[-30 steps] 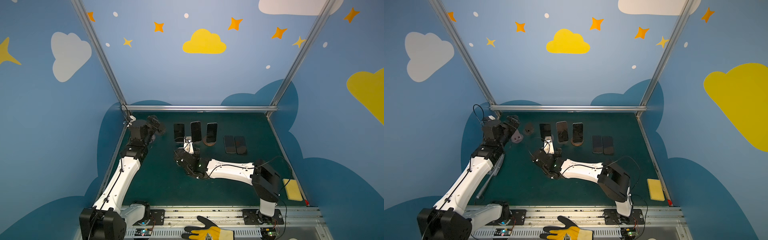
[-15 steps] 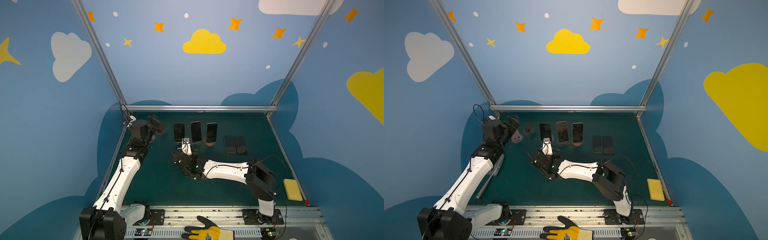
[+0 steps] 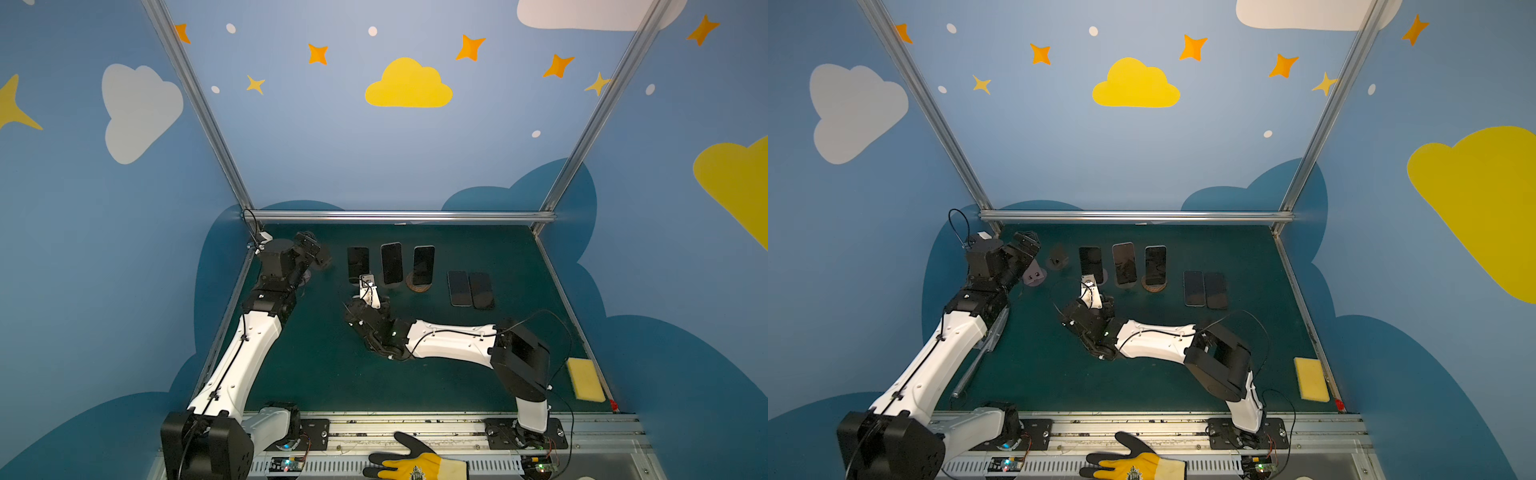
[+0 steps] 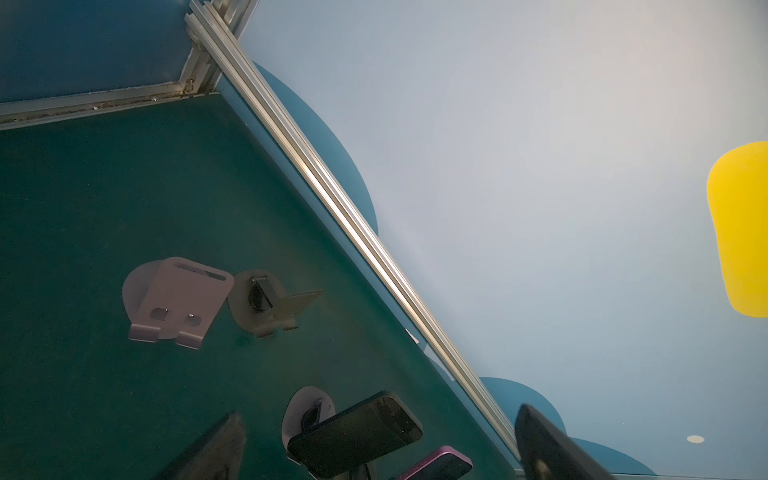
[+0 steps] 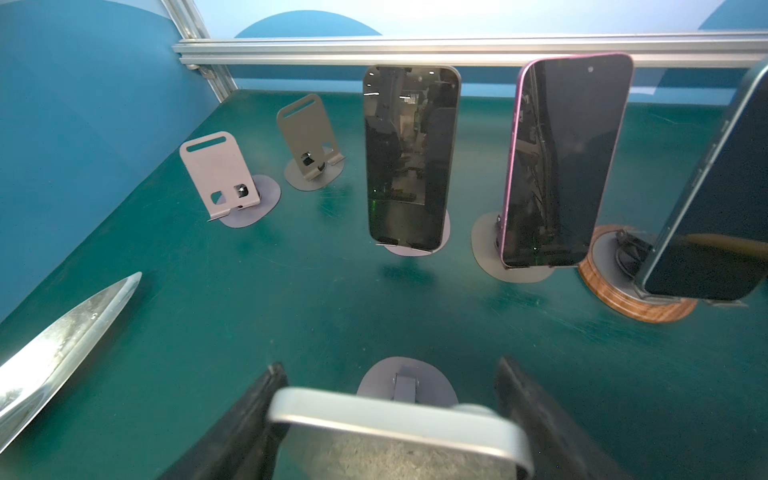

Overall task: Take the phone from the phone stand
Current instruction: 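Close the right gripper on the silver phone's top edge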

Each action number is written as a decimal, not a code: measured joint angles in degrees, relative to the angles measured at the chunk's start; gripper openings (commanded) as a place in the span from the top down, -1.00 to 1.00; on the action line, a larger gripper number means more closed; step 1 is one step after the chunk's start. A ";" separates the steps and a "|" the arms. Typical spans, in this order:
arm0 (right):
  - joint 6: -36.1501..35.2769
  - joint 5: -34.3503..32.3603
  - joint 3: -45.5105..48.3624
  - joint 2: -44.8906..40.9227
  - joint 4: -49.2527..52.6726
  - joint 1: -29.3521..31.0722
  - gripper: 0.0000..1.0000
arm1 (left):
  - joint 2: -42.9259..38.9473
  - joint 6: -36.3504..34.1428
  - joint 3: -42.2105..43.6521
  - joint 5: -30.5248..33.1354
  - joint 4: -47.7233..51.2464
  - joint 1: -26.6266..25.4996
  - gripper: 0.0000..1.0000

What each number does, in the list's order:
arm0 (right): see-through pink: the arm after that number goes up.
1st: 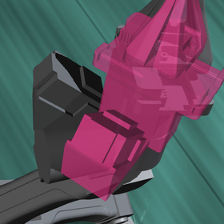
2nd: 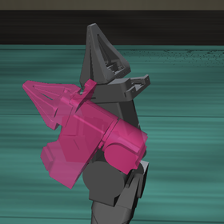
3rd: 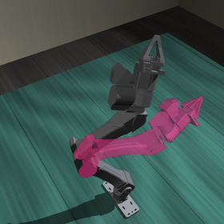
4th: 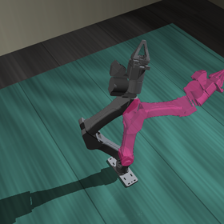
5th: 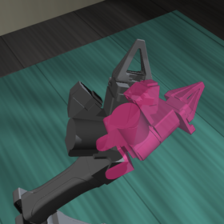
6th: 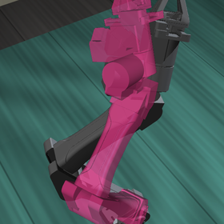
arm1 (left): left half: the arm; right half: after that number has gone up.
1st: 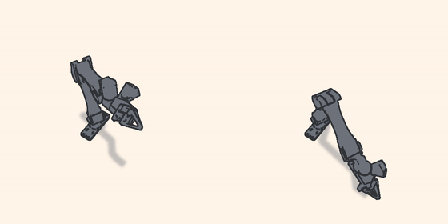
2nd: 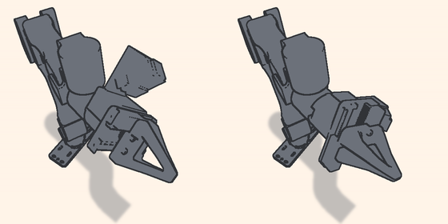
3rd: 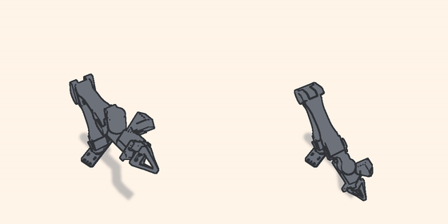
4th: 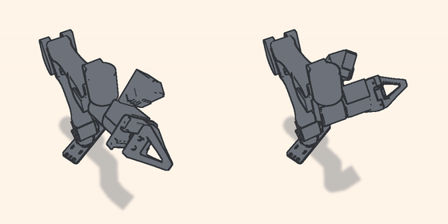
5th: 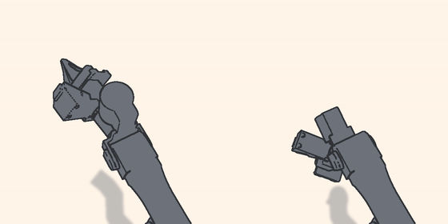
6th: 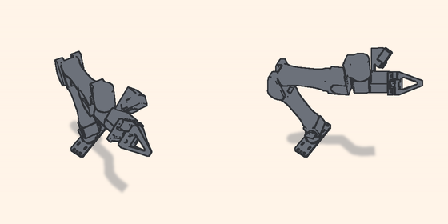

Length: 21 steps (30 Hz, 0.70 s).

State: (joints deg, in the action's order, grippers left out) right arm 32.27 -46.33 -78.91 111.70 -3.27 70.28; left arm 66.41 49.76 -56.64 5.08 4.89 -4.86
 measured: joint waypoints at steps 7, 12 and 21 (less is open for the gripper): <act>-1.25 0.35 1.07 -0.02 -2.45 -0.13 -0.49 | 0.22 0.00 0.00 -0.28 -0.02 0.00 -1.00; -1.22 0.76 1.31 -0.02 -3.02 -0.46 -0.57 | 0.68 0.02 0.00 -0.55 -0.02 0.00 -1.00; -0.52 2.36 2.62 -0.02 -2.54 -1.27 -0.67 | 0.90 0.00 0.00 -0.57 0.00 0.50 -1.00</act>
State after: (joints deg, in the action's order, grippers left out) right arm 31.75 -43.97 -76.29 111.68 -5.80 69.01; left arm 67.31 49.76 -56.64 4.51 4.89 -4.36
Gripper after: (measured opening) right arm 0.827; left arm 0.998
